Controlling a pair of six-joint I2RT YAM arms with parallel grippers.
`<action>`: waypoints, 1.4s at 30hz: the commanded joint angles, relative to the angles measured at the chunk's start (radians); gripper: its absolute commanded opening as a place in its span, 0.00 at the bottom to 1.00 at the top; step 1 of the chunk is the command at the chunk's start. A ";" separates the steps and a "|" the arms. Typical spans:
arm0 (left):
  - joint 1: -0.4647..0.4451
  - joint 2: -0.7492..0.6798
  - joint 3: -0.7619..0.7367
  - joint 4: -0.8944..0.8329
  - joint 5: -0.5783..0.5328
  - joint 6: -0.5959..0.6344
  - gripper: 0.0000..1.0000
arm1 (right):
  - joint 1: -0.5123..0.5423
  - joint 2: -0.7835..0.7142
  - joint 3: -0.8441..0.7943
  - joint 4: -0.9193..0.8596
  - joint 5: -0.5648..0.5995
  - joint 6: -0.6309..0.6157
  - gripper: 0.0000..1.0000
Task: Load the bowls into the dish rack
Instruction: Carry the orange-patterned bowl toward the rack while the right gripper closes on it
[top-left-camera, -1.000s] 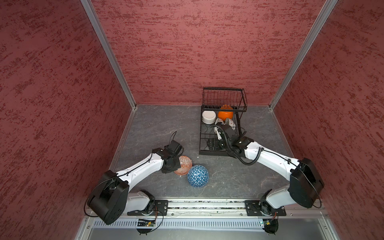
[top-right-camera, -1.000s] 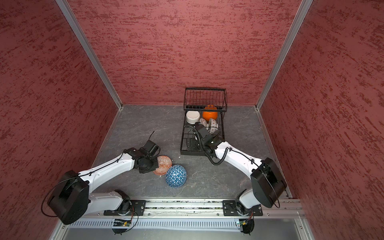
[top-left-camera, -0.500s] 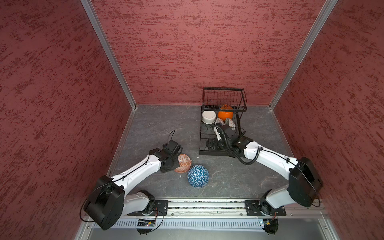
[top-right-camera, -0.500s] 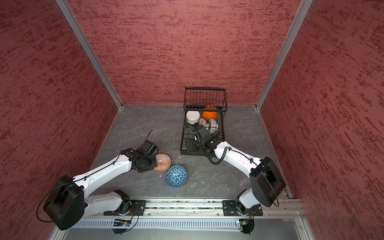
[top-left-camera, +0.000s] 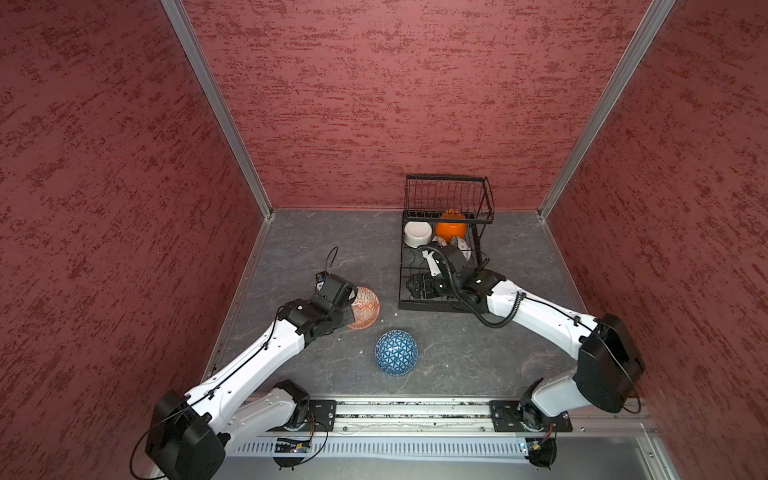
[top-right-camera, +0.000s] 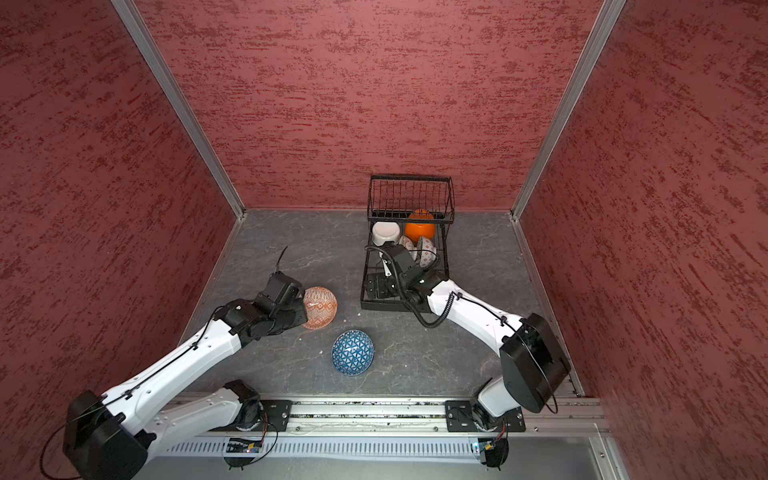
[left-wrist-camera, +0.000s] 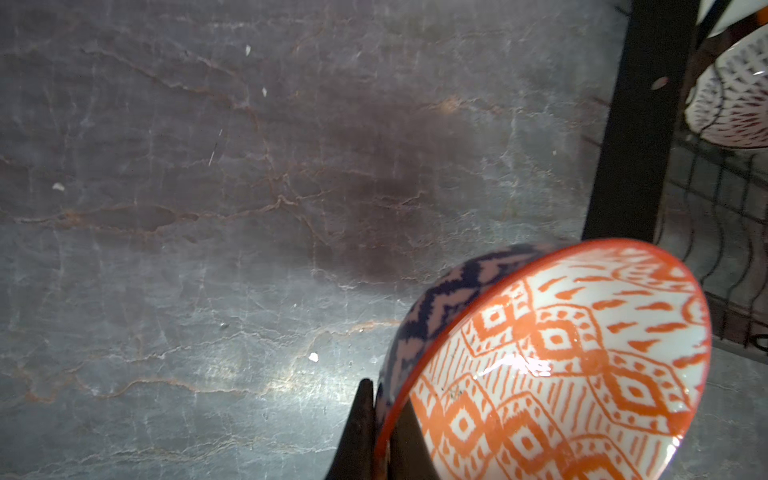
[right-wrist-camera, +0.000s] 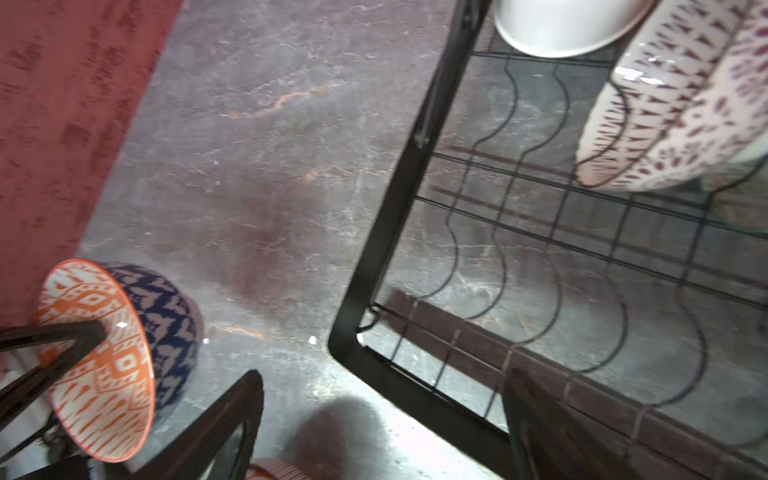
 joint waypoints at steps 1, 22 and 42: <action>-0.028 0.018 0.051 0.075 -0.036 0.021 0.00 | 0.018 -0.023 0.046 0.037 -0.067 0.026 0.90; -0.099 0.220 0.216 0.126 -0.046 0.079 0.00 | 0.153 0.066 0.161 -0.064 0.137 0.005 0.57; -0.082 0.226 0.220 0.142 -0.009 0.086 0.00 | 0.187 0.139 0.207 -0.059 0.213 0.016 0.21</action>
